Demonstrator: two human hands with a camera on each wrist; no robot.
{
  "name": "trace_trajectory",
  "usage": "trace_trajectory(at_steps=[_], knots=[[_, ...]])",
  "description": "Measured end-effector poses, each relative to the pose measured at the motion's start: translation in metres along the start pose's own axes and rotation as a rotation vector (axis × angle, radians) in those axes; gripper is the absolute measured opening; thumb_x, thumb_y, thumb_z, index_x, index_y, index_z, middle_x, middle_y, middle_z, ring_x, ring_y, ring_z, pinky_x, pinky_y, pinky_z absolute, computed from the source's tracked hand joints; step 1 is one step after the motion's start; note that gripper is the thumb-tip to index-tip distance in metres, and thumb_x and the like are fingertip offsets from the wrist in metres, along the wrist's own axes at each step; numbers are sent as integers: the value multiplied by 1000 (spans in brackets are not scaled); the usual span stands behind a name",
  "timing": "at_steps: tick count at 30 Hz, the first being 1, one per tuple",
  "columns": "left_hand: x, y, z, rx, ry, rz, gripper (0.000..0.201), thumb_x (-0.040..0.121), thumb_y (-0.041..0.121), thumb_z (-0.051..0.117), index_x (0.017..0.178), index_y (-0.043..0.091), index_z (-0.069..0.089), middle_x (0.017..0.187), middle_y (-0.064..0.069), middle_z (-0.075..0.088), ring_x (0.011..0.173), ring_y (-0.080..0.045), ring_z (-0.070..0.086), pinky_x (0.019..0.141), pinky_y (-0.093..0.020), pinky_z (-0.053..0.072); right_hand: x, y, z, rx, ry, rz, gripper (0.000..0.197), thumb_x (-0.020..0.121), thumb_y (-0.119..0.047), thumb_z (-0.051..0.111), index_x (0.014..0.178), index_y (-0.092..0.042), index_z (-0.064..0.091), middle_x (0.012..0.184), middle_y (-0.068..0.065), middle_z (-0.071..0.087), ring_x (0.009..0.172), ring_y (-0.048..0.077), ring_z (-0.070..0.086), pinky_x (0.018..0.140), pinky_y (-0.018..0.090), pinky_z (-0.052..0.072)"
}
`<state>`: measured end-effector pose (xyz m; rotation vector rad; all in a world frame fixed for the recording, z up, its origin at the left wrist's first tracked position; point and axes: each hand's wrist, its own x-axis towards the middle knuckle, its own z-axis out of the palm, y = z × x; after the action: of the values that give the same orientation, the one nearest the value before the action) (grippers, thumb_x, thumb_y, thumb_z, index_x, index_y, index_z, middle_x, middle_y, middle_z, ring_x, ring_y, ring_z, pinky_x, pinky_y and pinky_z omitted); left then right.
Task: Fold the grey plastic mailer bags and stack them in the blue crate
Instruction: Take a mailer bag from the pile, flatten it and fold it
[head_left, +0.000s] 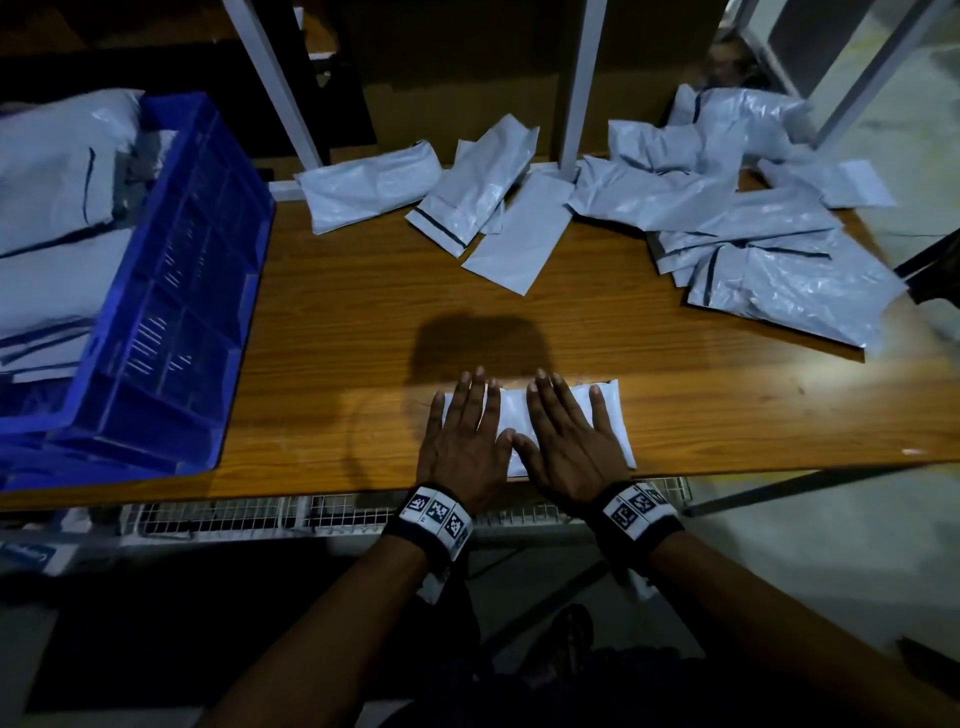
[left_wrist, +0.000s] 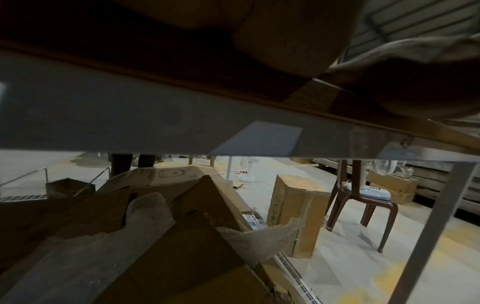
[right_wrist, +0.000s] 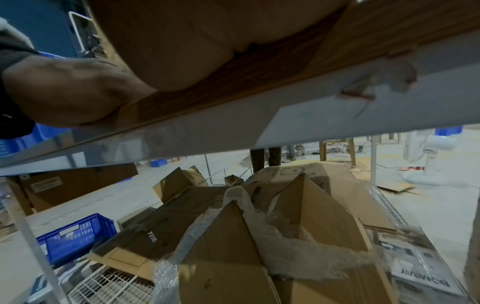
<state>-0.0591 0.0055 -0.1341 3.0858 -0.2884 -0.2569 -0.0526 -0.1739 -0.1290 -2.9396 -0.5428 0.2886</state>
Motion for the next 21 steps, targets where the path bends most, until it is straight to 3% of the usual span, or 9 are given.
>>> trace_trajectory(at_steps=[5,14,21], knots=[[2,0,0,3,-25,-8,71,105,52,10,162,14,-7,168,-10,-22,156,-24,-19,126,-51,-4,-1,0,-1,10,10,-14,78,104,-65,0,164,-15,-1,171,1,-12,157,16,-14,125,57,-4],[1,1,3,-17,13,-6,72,102,51,11,163,13,3,170,-10,-11,158,-25,-10,126,-53,1,-2,1,5,-13,91,-12,71,108,-58,14,164,-16,14,172,3,3,159,19,0,125,60,5],[-2,2,1,-20,21,4,67,102,49,5,162,23,-7,169,-11,-18,157,-26,-16,125,-55,0,-2,0,7,-9,93,-16,63,107,-58,12,164,-32,7,172,4,0,159,23,0,122,65,6]])
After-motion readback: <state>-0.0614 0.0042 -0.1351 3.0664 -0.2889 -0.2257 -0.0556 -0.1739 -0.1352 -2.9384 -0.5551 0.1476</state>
